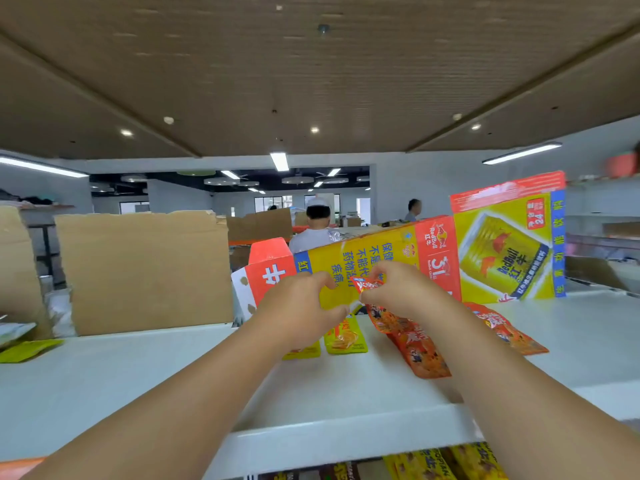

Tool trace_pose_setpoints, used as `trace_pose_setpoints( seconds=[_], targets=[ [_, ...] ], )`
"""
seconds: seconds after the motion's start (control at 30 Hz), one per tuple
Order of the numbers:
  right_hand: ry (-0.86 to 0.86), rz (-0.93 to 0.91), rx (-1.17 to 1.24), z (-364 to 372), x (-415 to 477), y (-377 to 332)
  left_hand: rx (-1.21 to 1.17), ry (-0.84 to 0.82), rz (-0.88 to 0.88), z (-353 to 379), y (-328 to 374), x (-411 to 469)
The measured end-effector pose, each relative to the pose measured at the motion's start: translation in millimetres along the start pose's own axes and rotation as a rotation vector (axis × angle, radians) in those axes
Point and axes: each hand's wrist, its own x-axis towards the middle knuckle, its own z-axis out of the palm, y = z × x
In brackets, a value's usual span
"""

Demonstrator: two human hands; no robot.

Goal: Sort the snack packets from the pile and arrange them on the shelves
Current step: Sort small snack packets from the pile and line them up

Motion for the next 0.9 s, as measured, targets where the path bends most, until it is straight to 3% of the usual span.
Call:
trace_pose_setpoints(
  seconds=[0.4, 0.9],
  targets=[
    [0.169, 0.234, -0.049, -71.0, -49.2, 100.5, -0.13, -0.109, 0.146, 41.6, 86.1, 24.2],
    [0.169, 0.337, -0.159, -77.8, -45.0, 161.1, -0.137, -0.206, 0.244, 74.8, 129.2, 58.8]
  ],
)
